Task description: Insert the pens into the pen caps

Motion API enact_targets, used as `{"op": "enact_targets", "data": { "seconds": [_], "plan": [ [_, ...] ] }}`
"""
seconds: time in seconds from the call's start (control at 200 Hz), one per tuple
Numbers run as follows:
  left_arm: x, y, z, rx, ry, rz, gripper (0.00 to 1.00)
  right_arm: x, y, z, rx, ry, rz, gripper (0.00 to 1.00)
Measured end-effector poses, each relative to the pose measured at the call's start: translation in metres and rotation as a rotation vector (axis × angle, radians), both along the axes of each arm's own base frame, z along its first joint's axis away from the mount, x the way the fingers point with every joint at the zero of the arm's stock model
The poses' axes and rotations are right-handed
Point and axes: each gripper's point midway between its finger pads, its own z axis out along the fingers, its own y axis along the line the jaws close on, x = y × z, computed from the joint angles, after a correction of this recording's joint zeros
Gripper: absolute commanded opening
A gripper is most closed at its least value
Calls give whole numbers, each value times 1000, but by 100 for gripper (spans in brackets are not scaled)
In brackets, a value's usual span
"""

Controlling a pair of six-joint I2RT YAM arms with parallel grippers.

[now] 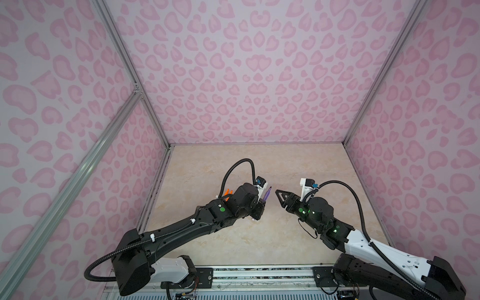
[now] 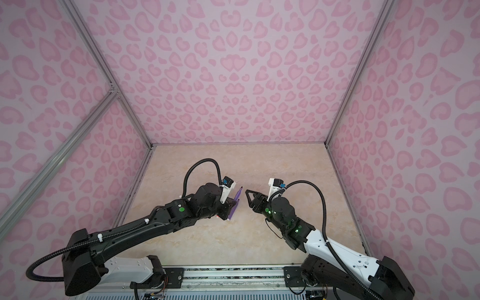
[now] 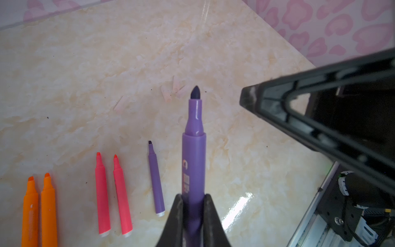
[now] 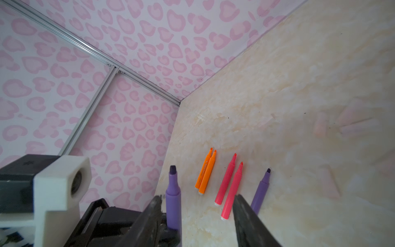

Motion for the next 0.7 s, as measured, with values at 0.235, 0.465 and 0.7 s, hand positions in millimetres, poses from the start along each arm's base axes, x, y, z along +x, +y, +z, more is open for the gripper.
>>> {"op": "enact_targets", "data": {
  "seconds": [0.235,0.465,0.7],
  "plan": [
    [-4,2,2,-18,4,-6,4,-1,44,9,27,1,104,48],
    [-7,7,5,-28,-6,-3,4,4,55,8,16,10,109,27],
    [-5,8,7,-32,-14,5,4,9,56,4,-7,24,88,5]
  ]
}}
